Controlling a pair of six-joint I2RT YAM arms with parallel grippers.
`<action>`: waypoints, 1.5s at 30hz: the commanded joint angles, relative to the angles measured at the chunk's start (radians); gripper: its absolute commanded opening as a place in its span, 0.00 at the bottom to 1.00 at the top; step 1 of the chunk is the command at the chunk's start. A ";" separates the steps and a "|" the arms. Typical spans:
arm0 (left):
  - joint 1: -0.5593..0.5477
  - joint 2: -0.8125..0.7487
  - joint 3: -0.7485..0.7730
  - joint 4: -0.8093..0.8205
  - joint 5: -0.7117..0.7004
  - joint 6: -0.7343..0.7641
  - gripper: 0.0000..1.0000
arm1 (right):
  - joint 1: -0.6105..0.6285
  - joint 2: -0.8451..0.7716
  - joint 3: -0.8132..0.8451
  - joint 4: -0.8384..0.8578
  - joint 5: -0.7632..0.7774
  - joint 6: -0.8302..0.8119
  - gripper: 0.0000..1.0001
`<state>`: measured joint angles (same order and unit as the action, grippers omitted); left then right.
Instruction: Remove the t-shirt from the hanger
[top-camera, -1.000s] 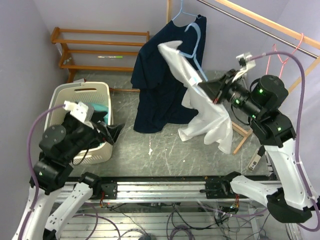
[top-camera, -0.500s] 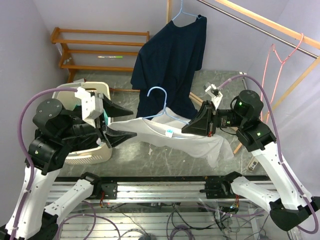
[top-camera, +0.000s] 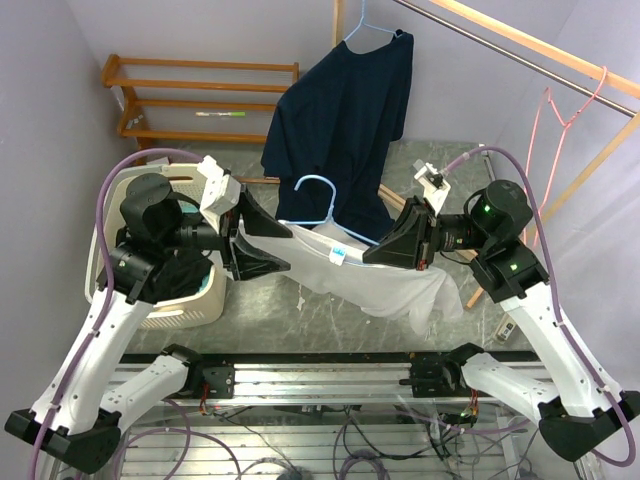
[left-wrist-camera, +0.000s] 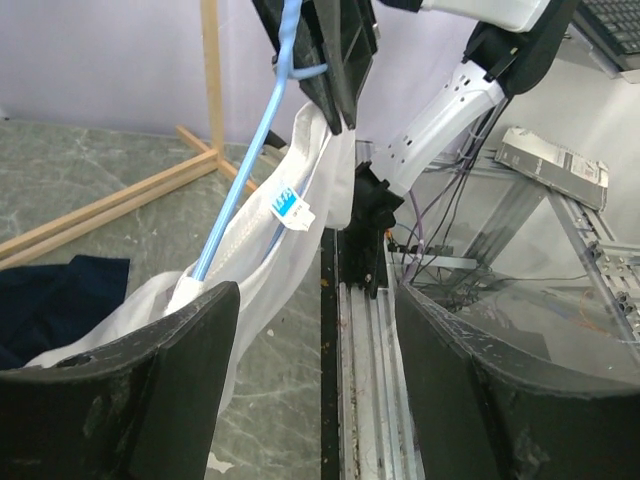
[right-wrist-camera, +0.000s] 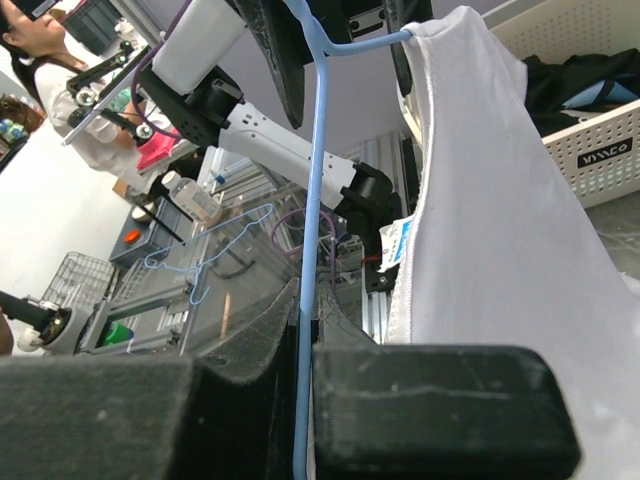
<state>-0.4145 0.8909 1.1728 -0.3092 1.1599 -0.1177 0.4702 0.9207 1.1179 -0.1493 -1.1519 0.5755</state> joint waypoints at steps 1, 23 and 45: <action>-0.007 0.014 0.006 0.185 0.051 -0.092 0.76 | 0.002 0.004 -0.009 0.064 -0.037 0.011 0.00; -0.007 0.105 0.093 0.099 -0.042 -0.034 0.67 | 0.008 0.012 0.001 0.060 -0.058 0.014 0.00; -0.010 0.094 0.068 0.146 -0.043 -0.055 0.07 | 0.011 0.046 0.032 -0.113 0.091 -0.115 0.24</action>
<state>-0.4217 1.0111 1.2133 -0.1303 1.1507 -0.2367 0.4732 0.9787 1.1236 -0.1837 -1.1259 0.5232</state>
